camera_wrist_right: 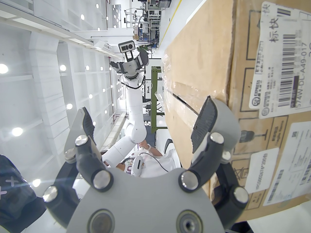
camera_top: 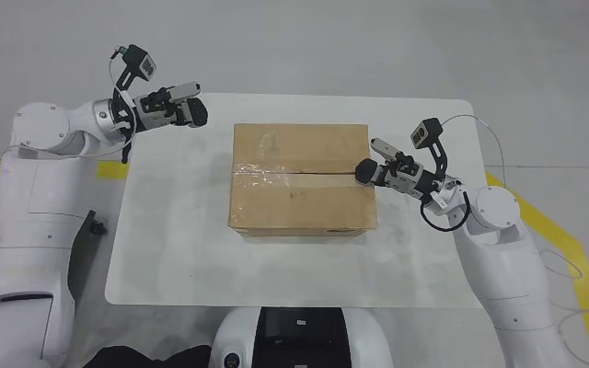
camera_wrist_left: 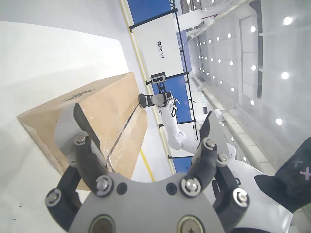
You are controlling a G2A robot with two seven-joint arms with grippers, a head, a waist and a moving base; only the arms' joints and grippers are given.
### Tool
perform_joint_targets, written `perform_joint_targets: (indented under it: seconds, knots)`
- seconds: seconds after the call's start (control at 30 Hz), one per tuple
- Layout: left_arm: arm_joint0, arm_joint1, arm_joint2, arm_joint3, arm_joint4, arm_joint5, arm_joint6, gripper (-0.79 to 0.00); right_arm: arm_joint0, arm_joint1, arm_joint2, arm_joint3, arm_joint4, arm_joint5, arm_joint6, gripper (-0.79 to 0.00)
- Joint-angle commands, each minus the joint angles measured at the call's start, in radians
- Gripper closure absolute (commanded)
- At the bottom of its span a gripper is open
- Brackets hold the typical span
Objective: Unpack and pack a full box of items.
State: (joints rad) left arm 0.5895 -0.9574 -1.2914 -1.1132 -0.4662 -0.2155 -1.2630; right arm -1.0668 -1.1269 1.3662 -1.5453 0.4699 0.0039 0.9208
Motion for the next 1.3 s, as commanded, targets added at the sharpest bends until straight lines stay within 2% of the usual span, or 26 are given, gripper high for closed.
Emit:
perform_joint_targets:
  seconds: [0.0, 0.23, 1.27]
  knots:
    - [0.002, -0.001, 0.006, -0.004, -0.006, -0.007, -0.001, -0.785, 0.000, 0.000, 0.000, 0.000, 0.000, 0.000, 0.000, -0.785]
    - [0.001, -0.010, 0.038, -0.009, -0.031, -0.030, -0.005, -0.785, 0.000, 0.000, 0.000, 0.000, 0.000, 0.000, 0.000, -0.785]
    - [-0.001, -0.009, 0.043, -0.012, 0.003, -0.025, 0.029, -0.785, 0.000, 0.000, 0.000, 0.000, 0.000, 0.000, 0.000, -0.785]
